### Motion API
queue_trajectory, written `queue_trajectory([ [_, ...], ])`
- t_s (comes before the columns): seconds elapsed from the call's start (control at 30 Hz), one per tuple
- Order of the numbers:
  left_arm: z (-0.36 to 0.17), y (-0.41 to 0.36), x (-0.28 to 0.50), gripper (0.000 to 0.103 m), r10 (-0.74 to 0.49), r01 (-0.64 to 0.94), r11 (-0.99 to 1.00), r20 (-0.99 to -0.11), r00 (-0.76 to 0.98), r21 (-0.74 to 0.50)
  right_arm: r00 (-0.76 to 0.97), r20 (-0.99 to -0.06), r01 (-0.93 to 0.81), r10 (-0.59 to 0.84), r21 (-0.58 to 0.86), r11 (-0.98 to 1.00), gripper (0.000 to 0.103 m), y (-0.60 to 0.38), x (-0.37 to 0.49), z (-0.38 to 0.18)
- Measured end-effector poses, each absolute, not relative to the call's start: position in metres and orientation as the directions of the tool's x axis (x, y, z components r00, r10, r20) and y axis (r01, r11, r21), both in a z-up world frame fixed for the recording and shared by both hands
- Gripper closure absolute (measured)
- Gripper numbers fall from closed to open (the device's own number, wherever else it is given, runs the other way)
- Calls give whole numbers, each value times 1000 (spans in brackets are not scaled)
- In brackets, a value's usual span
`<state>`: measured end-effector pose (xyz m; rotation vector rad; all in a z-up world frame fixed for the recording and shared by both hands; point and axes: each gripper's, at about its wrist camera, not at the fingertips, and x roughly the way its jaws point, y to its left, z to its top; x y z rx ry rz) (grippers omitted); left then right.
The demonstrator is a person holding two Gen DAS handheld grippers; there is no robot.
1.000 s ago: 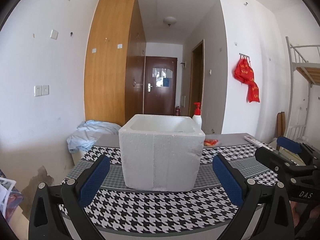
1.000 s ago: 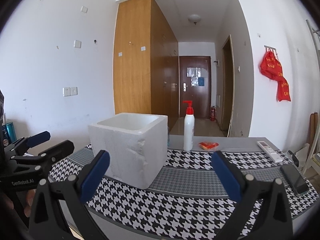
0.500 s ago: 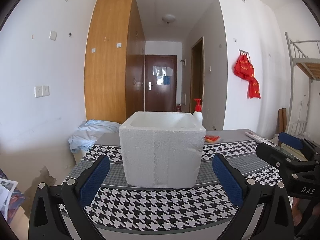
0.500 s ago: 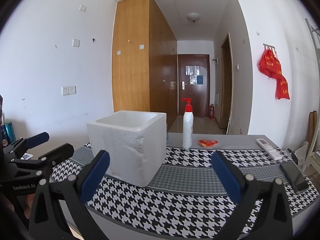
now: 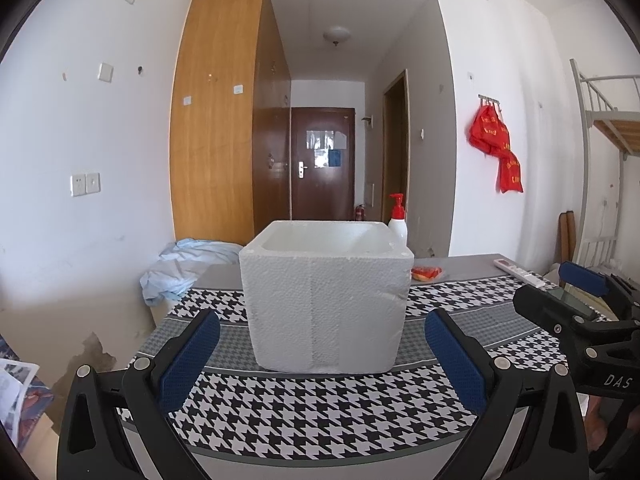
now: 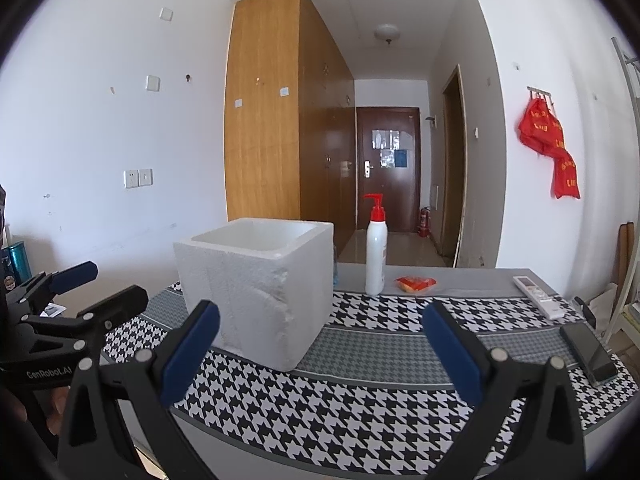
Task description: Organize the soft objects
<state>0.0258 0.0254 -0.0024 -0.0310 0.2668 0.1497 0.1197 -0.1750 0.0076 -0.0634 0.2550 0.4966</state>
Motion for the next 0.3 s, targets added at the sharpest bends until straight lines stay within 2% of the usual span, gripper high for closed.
queue_trajectory([
  [0.3, -2, 24, 26, 1, 139, -146, 989, -260, 956, -8, 848, -260, -479, 463, 1, 878, 0, -175, 121, 7],
])
